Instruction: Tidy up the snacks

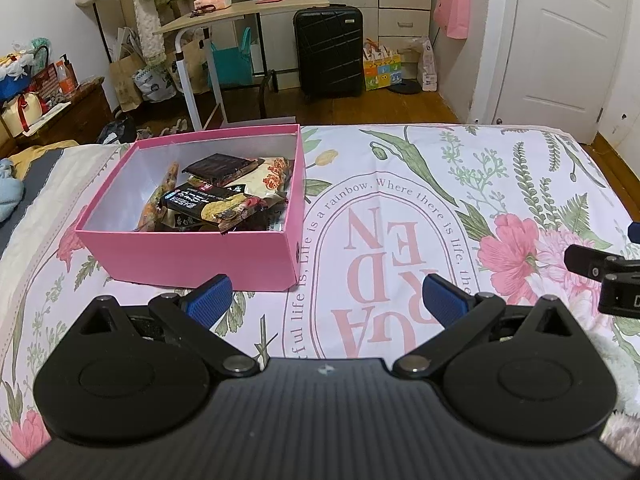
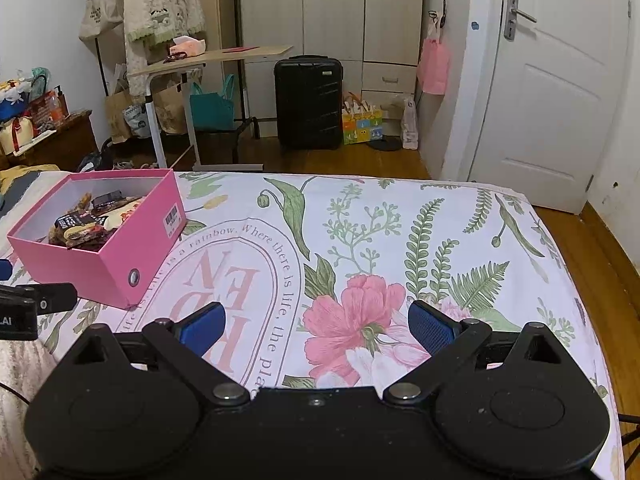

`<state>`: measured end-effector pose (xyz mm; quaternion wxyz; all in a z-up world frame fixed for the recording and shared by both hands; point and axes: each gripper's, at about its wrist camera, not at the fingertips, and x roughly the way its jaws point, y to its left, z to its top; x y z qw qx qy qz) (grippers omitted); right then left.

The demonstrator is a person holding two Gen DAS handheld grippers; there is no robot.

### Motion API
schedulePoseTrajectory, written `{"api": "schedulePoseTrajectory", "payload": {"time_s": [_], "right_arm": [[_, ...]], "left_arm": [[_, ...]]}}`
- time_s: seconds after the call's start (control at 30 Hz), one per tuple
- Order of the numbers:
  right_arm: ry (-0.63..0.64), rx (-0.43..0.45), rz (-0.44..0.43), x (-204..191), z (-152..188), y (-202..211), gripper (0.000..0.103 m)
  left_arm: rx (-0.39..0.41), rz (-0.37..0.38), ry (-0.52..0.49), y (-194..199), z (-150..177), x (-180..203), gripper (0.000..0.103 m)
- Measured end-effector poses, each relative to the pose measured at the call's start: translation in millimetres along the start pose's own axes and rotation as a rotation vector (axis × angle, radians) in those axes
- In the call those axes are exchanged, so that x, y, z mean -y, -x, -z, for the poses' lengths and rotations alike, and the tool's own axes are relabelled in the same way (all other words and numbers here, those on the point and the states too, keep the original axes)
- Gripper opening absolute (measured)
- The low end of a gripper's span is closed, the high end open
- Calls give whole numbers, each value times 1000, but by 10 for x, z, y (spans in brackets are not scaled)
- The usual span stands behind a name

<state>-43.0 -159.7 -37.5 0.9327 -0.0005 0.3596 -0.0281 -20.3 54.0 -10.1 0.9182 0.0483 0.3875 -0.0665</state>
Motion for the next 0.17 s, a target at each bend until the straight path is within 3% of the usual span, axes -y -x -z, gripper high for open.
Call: {"api": "schedulePoseTrajectory", "payload": {"time_s": [0.17], "right_arm": [[-2, -2, 3, 7, 3, -1, 100]], "left_arm": [[8, 0, -11, 7, -5, 5, 103]]}}
